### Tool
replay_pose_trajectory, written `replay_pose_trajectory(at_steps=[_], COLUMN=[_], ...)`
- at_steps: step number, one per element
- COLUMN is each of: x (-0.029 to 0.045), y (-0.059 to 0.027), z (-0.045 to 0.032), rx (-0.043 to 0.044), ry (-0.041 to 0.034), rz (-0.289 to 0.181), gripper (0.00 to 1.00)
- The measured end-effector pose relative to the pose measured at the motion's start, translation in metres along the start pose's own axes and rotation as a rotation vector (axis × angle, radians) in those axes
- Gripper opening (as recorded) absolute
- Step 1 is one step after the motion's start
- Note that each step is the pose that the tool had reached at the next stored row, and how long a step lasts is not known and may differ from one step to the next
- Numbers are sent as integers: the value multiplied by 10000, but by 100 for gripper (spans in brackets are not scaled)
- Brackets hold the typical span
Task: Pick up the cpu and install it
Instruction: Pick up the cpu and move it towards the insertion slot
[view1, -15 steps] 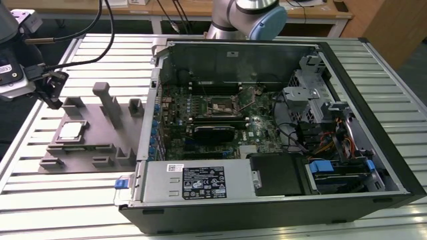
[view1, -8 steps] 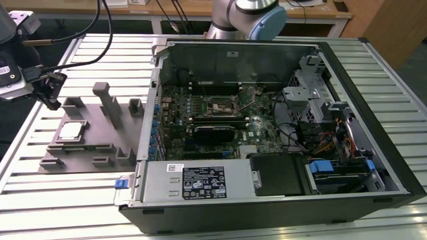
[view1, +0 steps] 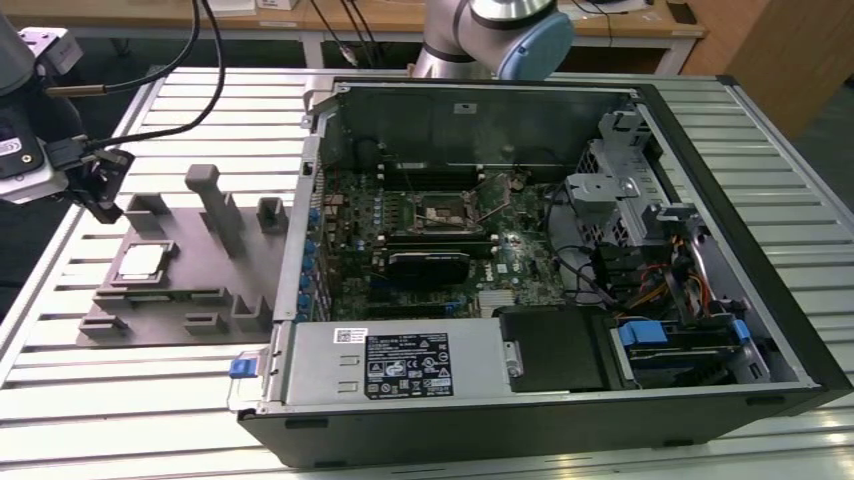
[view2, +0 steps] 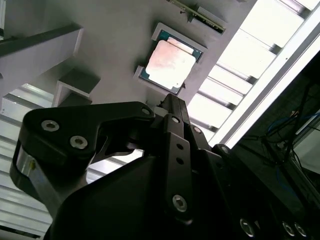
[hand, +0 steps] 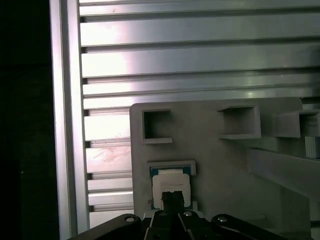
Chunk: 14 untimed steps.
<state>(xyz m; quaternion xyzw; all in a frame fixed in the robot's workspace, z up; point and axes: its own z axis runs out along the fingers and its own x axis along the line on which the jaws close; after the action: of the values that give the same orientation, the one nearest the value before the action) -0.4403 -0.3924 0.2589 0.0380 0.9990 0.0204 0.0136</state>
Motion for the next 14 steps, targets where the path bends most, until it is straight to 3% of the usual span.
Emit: replay_pose_trajectory(at_steps=[14], x=[3], y=[-5], z=[111], rx=[1], ry=[1], rz=[0], gripper=[11])
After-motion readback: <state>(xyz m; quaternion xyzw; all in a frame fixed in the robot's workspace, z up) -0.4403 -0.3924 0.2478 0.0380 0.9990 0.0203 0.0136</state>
